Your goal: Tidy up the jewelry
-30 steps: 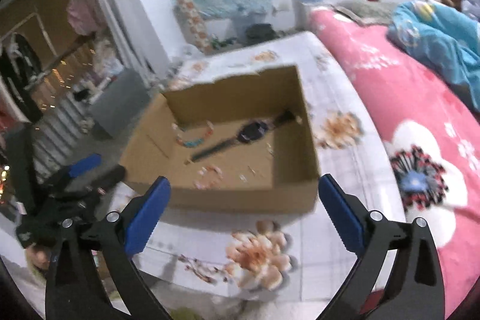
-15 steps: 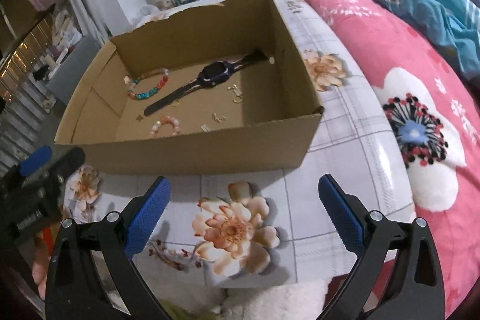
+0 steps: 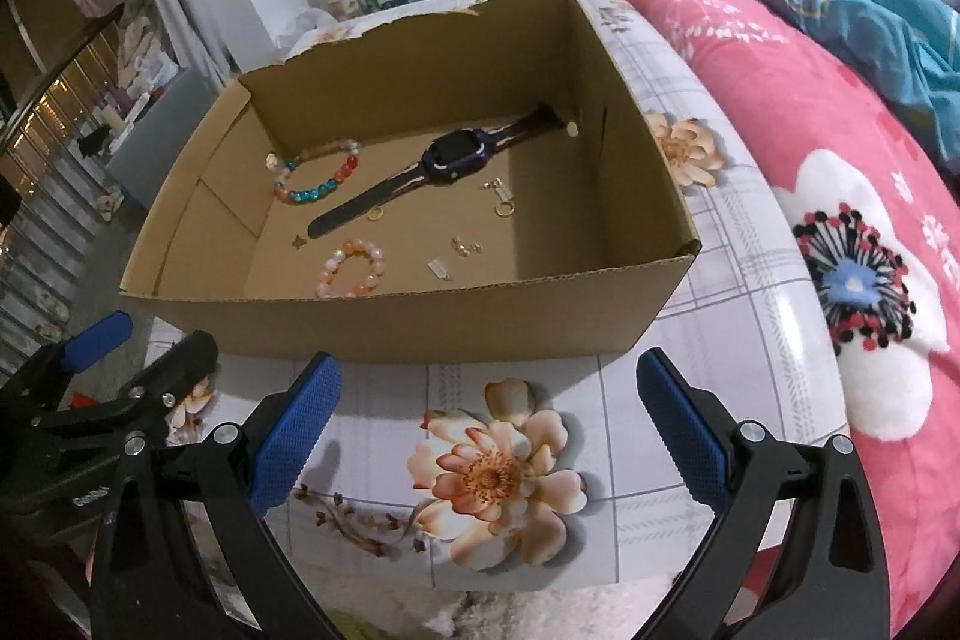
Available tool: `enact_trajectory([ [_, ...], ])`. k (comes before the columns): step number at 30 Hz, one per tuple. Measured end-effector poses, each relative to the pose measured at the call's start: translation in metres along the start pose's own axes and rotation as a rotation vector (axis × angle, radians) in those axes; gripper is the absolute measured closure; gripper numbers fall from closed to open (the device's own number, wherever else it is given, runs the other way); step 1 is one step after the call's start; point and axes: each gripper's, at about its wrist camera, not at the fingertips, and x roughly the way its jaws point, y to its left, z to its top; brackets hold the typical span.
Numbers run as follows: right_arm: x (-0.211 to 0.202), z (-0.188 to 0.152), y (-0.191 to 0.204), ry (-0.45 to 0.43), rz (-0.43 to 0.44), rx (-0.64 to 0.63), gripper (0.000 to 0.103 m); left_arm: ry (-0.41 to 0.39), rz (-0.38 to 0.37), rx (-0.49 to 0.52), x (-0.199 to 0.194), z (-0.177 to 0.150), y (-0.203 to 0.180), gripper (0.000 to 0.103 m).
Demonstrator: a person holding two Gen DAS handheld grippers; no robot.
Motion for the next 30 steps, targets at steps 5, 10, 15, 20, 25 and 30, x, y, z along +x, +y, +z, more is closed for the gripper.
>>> enact_trajectory([
  [5, 0.0004, -0.0006, 0.0021, 0.001, 0.009, 0.001, 0.008, 0.002, -0.001, -0.004, 0.0001, 0.0004, -0.0009, 0.006],
  [10, 0.0023, -0.0014, 0.0025, 0.005, 0.013, 0.004, 0.008, 0.010, -0.001, -0.008, 0.0018, 0.0010, 0.0002, 0.006],
  [15, 0.0017, -0.0014, 0.0037, 0.001, 0.009, 0.002, 0.008, 0.009, 0.000, -0.008, 0.0019, 0.0005, 0.0001, 0.006],
  [20, 0.0021, -0.0019, 0.0039, 0.002, 0.003, 0.001, 0.008, 0.015, 0.000, -0.008, 0.0028, 0.0003, 0.0006, 0.006],
  [25, 0.0023, -0.0027, 0.0038, 0.004, -0.001, -0.001, 0.008, 0.024, 0.000, -0.008, 0.0029, -0.0008, 0.0005, 0.006],
  [30, 0.0030, -0.0026, 0.0034, 0.004, 0.000, 0.002, 0.008, 0.026, -0.002, -0.007, 0.0034, -0.0008, 0.0003, 0.006],
])
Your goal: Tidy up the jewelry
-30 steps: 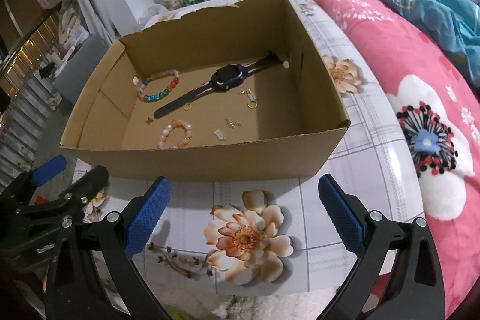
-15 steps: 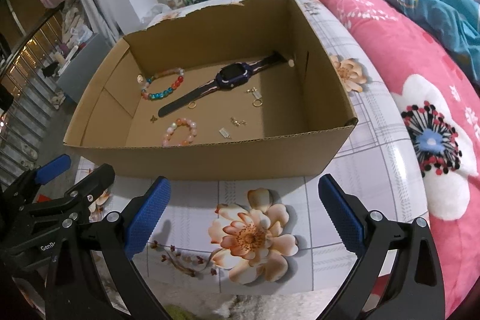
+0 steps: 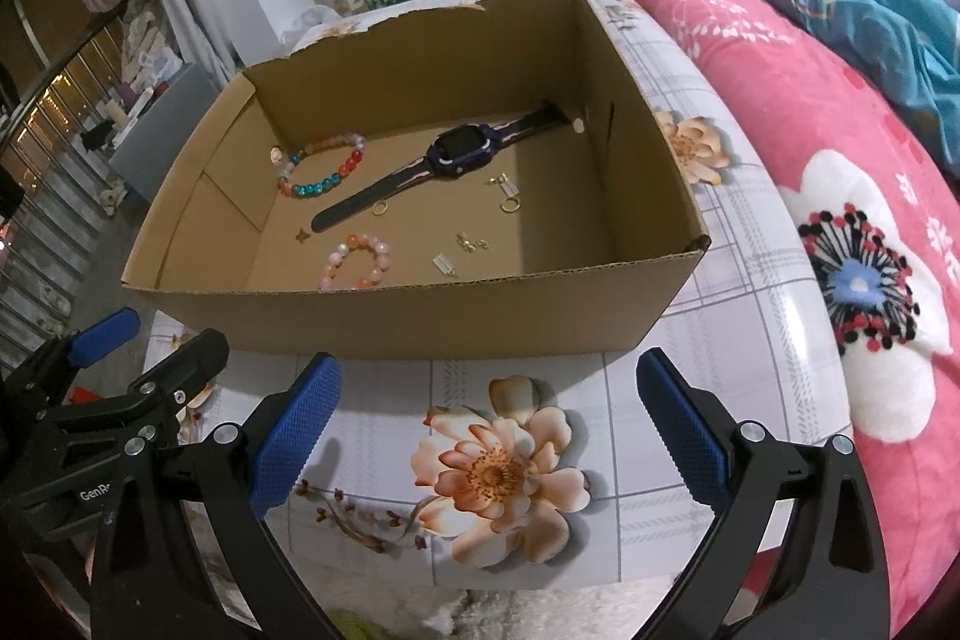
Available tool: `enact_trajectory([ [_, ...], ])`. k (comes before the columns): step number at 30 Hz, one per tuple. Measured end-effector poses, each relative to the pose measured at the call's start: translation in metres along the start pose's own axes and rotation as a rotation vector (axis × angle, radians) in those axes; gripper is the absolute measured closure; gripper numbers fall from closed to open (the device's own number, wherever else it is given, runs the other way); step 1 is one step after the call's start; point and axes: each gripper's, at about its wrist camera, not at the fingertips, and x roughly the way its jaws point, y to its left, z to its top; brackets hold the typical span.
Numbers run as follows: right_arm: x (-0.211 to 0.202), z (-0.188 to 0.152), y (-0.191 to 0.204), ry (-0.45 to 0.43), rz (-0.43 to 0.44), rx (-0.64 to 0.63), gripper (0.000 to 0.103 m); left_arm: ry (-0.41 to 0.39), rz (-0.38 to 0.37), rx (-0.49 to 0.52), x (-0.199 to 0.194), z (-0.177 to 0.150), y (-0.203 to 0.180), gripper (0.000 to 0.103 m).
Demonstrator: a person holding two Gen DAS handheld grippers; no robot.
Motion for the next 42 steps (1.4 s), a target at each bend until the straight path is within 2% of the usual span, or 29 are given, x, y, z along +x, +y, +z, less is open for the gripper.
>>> enact_trajectory([
  [42, 0.0004, 0.0006, -0.0015, 0.001, 0.002, 0.004, 0.008, 0.001, 0.002, 0.005, -0.0007, 0.0004, -0.0032, 0.006],
])
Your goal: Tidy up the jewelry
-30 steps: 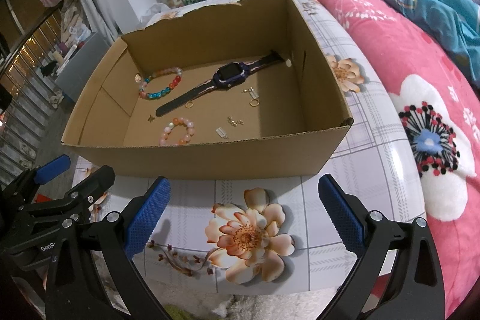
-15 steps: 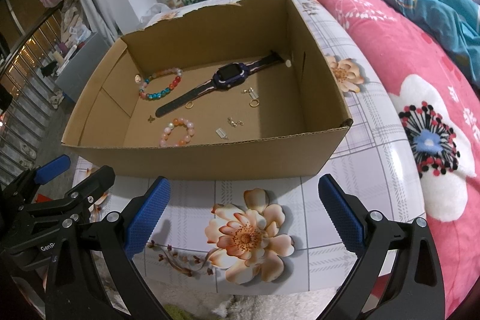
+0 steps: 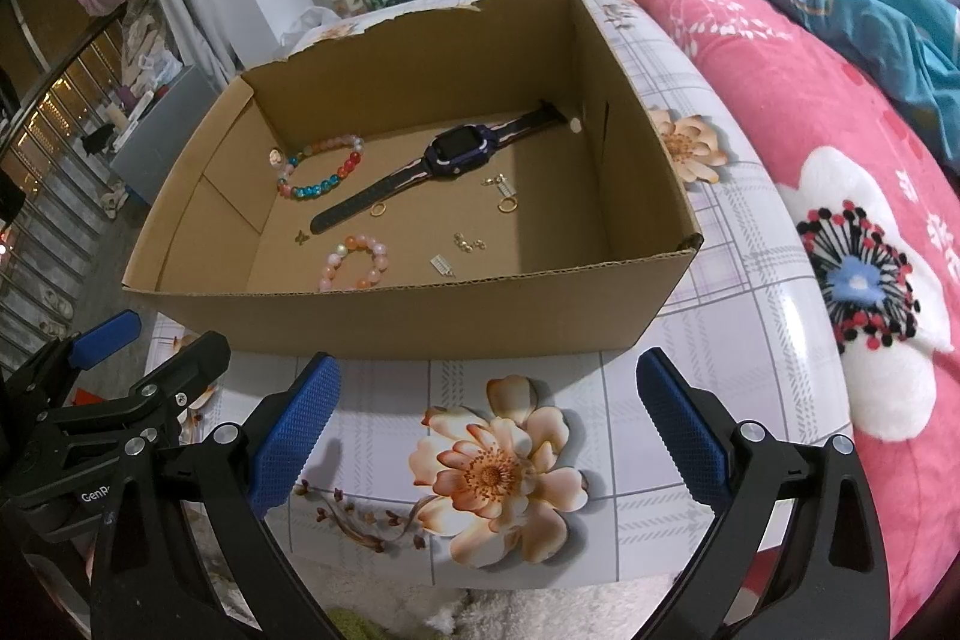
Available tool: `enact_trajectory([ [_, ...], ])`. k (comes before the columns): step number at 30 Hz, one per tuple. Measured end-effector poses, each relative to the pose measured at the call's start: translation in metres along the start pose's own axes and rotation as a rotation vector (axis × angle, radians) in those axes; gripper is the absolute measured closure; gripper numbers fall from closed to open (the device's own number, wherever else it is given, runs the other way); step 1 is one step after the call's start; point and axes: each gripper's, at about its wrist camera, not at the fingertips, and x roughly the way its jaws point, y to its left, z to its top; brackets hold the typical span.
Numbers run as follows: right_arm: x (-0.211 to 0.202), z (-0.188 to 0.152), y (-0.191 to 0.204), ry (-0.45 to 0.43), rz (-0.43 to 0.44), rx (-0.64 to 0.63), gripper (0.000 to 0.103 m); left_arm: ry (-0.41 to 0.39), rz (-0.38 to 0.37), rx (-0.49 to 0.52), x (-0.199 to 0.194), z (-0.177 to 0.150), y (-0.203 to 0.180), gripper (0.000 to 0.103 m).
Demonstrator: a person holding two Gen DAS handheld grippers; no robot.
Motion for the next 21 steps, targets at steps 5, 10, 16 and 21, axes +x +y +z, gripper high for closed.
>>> enact_trajectory([
  [5, -0.0001, 0.0002, -0.0001, 0.001, 0.000, 0.001, 0.008, 0.000, 0.001, 0.000, 0.0000, -0.0001, -0.0001, 0.006],
  [10, 0.0000, 0.0005, 0.0001, 0.002, 0.000, 0.001, 0.008, 0.001, 0.001, 0.001, 0.0001, 0.0000, -0.0001, 0.006],
  [16, 0.0001, 0.0006, 0.0005, 0.001, 0.000, 0.001, 0.008, 0.003, -0.001, 0.000, 0.0006, -0.0016, -0.0014, 0.006],
  [21, 0.0002, 0.0009, 0.0004, 0.002, -0.001, 0.002, 0.008, 0.003, -0.001, 0.000, 0.0007, -0.0011, -0.0009, 0.006],
])
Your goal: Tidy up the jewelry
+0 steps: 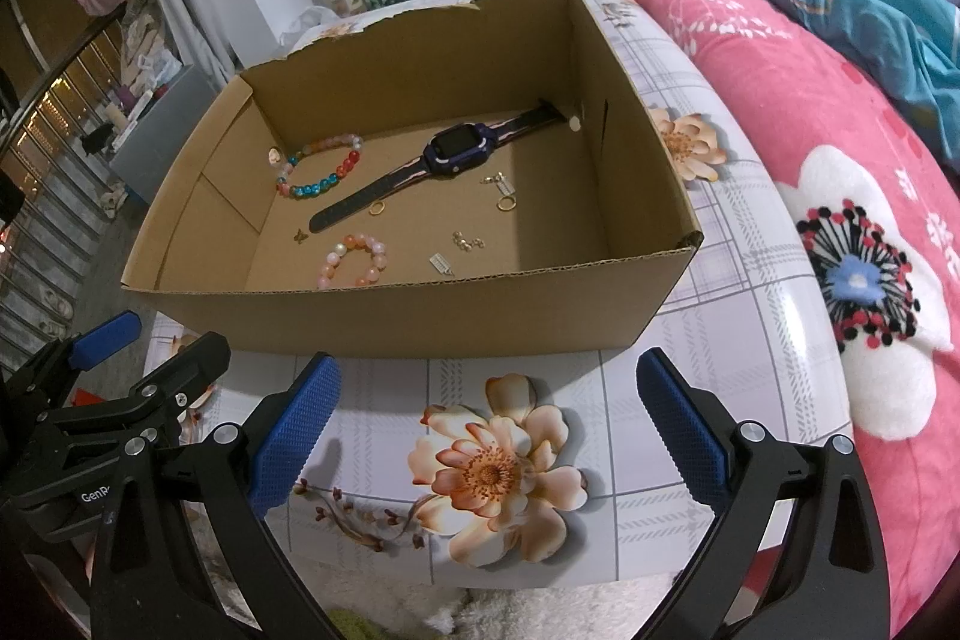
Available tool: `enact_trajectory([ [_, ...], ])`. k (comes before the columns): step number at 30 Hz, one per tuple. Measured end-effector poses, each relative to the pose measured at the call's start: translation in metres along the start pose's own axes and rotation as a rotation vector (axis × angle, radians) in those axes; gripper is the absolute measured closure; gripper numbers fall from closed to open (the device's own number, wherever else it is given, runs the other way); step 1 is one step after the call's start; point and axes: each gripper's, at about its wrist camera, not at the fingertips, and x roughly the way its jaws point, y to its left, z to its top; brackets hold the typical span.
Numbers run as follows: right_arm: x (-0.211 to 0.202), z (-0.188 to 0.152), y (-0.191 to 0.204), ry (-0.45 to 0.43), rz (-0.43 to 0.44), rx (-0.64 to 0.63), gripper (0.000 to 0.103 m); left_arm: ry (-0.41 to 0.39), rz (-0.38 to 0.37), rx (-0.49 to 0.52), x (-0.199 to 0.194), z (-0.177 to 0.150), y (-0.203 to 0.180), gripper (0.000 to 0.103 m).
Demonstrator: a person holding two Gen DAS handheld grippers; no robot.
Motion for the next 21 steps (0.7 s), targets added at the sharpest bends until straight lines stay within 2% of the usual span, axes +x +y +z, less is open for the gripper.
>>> enact_trajectory([
  [21, -0.0009, -0.0014, -0.0028, 0.000, 0.001, 0.000, 0.008, 0.007, -0.002, 0.000, 0.0029, -0.0019, 0.0005, 0.006],
])
